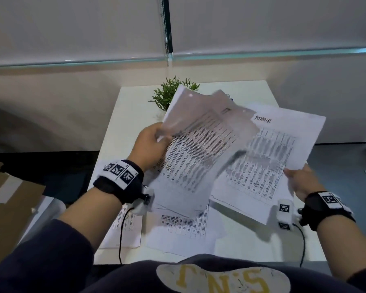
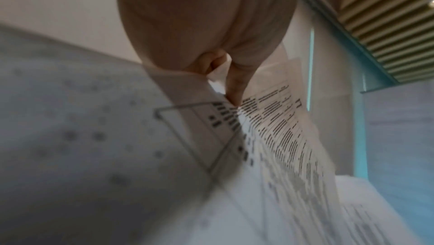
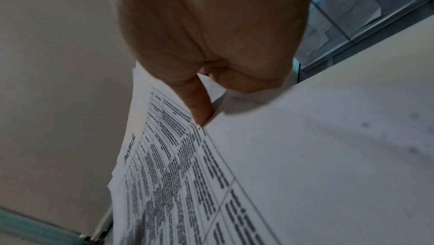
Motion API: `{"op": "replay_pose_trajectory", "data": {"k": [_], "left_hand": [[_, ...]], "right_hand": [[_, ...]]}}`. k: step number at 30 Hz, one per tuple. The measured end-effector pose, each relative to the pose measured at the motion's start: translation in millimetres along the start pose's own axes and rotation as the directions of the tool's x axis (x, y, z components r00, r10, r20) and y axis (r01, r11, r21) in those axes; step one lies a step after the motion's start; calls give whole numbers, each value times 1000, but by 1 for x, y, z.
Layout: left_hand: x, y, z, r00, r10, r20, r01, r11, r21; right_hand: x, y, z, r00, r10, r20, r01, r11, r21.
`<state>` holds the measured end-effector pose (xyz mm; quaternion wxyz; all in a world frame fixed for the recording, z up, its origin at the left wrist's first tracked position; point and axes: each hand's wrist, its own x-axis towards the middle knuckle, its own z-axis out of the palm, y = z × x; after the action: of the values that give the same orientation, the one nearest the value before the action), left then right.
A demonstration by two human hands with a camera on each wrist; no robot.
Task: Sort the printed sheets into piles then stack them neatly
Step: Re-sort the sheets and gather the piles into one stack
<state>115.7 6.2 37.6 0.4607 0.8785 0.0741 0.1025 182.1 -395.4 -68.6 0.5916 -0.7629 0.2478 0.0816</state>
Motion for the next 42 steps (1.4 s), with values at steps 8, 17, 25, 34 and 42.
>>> {"op": "replay_pose_trajectory", "data": {"k": [8, 17, 25, 34, 42], "left_hand": [[-22, -12, 46, 935, -330, 130, 352, 903, -244], [-36, -58, 84, 795, -535, 285, 601, 759, -249], [-37, -17, 66, 951, -303, 58, 308, 922, -234], [-63, -6, 55, 977, -205, -59, 165, 901, -402], [-54, -5, 61, 963, -241, -117, 161, 870, -466]], "right_hand": [[-49, -25, 58, 946, -29, 324, -2, 995, 95], [-69, -23, 79, 858, 89, 505, -140, 988, 64], [-73, -42, 83, 847, -229, 480, 326, 937, -128], [-90, -47, 89, 811, -446, 380, 415, 895, 163], [-93, -57, 109, 790, -509, 341, 478, 861, 177]]}}
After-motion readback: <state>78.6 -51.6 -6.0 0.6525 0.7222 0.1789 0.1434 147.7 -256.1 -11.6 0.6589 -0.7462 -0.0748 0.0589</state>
